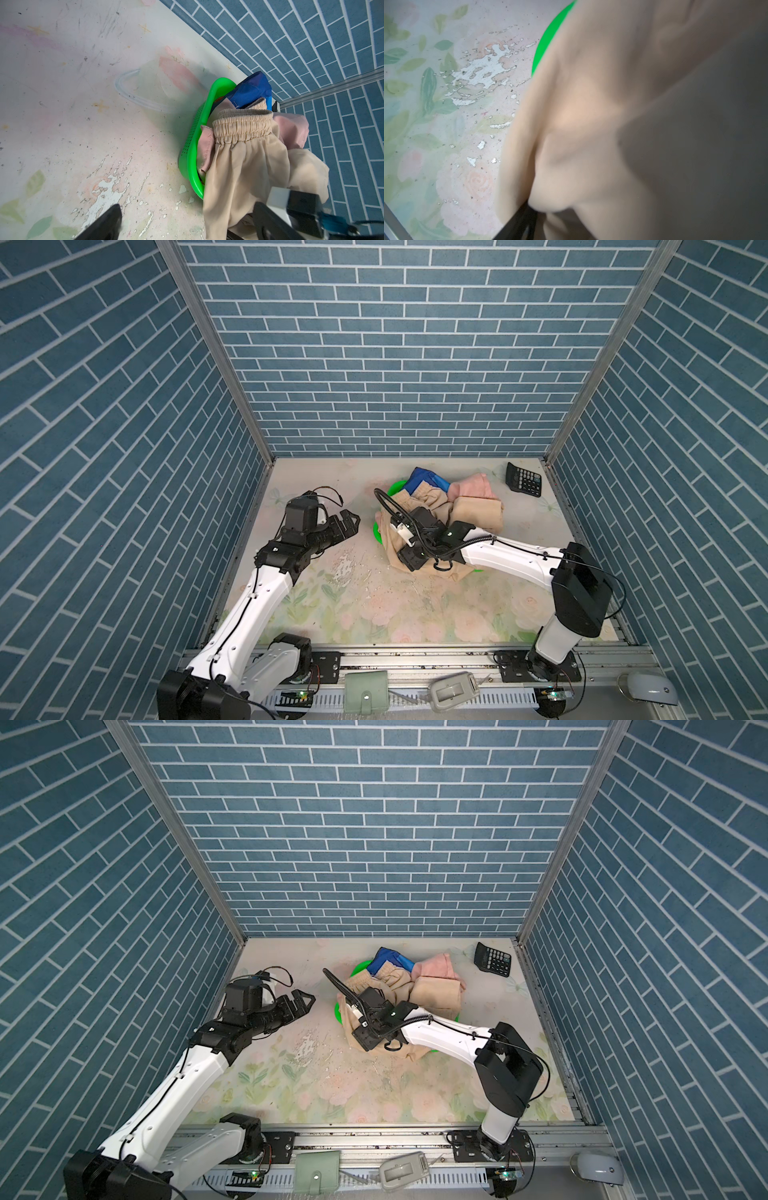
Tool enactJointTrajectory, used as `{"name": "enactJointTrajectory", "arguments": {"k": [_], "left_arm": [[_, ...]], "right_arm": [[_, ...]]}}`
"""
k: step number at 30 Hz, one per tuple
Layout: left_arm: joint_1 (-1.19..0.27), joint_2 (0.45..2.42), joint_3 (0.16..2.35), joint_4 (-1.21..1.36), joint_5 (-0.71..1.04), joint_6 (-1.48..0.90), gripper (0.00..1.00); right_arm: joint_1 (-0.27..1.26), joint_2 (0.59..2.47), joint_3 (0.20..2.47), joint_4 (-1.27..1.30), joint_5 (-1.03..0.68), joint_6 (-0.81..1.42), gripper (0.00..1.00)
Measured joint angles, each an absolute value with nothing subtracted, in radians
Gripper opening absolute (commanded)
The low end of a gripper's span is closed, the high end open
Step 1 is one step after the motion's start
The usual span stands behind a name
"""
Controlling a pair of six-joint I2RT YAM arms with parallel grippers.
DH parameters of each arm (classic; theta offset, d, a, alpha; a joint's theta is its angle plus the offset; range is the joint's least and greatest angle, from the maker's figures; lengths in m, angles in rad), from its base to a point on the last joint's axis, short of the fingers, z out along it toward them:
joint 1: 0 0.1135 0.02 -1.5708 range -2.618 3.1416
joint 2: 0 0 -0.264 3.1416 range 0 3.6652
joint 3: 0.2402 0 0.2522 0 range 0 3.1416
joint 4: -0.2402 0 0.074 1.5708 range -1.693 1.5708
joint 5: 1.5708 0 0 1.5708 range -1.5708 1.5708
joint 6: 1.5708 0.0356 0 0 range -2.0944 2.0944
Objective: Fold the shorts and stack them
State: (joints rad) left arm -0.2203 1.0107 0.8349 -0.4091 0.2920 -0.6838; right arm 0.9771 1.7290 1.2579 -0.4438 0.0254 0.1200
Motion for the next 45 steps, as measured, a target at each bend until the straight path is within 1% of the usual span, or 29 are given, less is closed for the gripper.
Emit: {"name": "enactJointTrajectory", "arguments": {"k": [1,3,4,8,11,15,19,24,28,31,36,39,45], "left_arm": [[-0.220,1.010,0.835,-0.410,0.293,-0.684,1.00],[-0.220,1.010,0.835,-0.411,0.293,-0.684,1.00],[-0.220,1.010,0.835,-0.411,0.293,-0.684,1.00],[-0.219,1.010,0.835,-0.414,0.296,-0.684,1.00],[-0.218,1.010,0.835,-0.414,0.298,-0.684,1.00],[-0.218,1.010,0.835,-0.414,0.298,-0.684,1.00],[-0.218,1.010,0.835,-0.413,0.298,-0.685,1.00],[-0.218,1.010,0.835,-0.413,0.298,-0.685,1.00],[-0.218,1.010,0.835,-0.411,0.297,-0.685,1.00],[-0.218,1.010,0.835,-0.405,0.298,-0.686,1.00],[-0.218,1.010,0.835,-0.390,0.298,-0.697,1.00],[-0.218,1.010,0.835,-0.382,0.297,-0.702,0.99],[-0.218,1.012,0.834,-0.374,0.297,-0.704,1.00]], "right_arm": [[0.977,1.741,1.271,-0.448,0.025,0.119,0.51],[0.977,1.767,1.303,-0.461,0.030,0.107,0.34],[0.978,1.778,1.314,-0.464,0.030,0.106,0.29],[0.988,1.785,1.327,-0.451,0.041,0.033,0.18],[0.994,1.766,1.303,-0.444,0.073,0.039,0.09],[0.968,1.694,1.223,-0.439,0.109,0.056,0.02],[0.882,1.585,1.114,-0.445,0.143,0.072,0.00],[0.704,1.423,0.974,-0.486,0.221,0.115,0.00],[0.593,1.300,0.907,-0.539,0.258,0.142,0.00],[0.524,1.245,0.884,-0.554,0.257,0.154,0.00],[0.421,1.225,0.868,-0.542,0.225,0.156,0.00],[0.384,1.229,0.868,-0.523,0.220,0.150,0.00],[0.364,1.334,0.888,-0.463,0.223,0.122,0.00]]}}
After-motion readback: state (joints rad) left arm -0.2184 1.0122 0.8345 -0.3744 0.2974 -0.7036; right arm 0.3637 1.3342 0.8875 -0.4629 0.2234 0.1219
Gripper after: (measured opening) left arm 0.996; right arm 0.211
